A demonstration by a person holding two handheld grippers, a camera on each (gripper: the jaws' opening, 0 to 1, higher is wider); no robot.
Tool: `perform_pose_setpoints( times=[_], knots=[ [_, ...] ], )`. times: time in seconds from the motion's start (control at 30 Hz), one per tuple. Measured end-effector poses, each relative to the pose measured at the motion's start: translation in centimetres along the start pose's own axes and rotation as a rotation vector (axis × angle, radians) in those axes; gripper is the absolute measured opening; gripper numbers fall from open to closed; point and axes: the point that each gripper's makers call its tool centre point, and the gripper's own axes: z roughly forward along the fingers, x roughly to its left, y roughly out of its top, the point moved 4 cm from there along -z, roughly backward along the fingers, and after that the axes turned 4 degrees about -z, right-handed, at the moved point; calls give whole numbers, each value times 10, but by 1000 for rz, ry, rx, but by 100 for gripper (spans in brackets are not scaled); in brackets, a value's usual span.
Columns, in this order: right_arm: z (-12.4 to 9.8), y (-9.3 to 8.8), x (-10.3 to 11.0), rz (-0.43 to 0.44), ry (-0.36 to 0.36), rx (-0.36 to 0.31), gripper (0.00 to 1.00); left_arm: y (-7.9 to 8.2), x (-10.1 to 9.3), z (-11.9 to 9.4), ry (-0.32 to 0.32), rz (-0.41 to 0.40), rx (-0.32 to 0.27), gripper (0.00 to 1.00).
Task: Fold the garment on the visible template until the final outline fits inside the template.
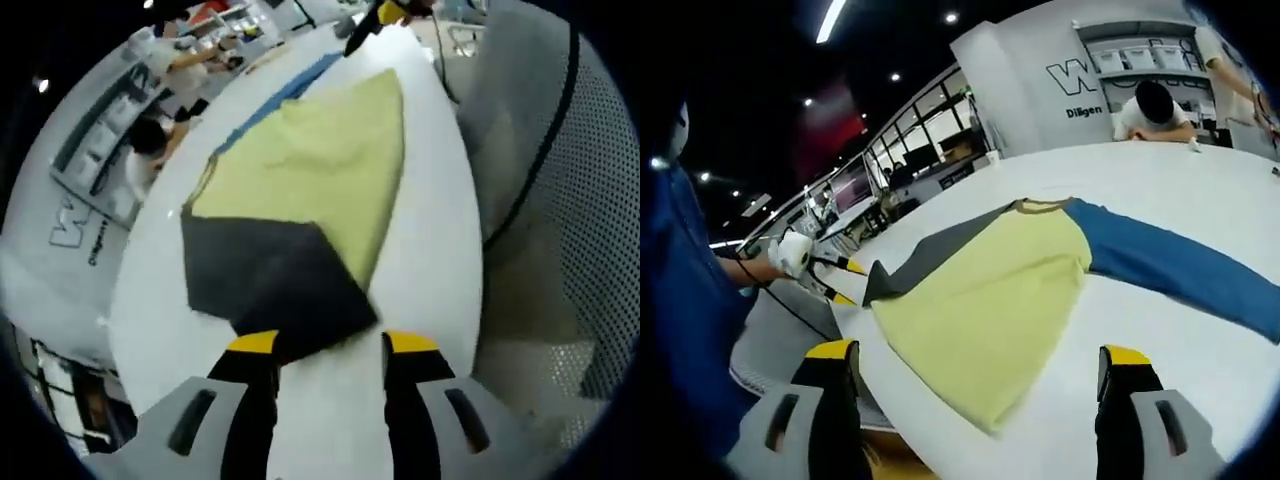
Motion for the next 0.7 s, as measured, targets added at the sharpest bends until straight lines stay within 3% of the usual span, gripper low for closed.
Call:
perform_pose_setpoints(
  times=[0.17, 0.47, 0.7],
  knots=[
    [1, 1, 1, 14, 3, -11, 99, -1, -1, 4, 3, 92, 21, 36],
    [-4, 5, 1, 32, -3, -32, 99, 8, 9, 12, 23, 81, 0, 31],
    [-6, 2, 0, 42, -9, -34, 99, 9, 11, 12, 6, 23, -32, 15]
  ],
)
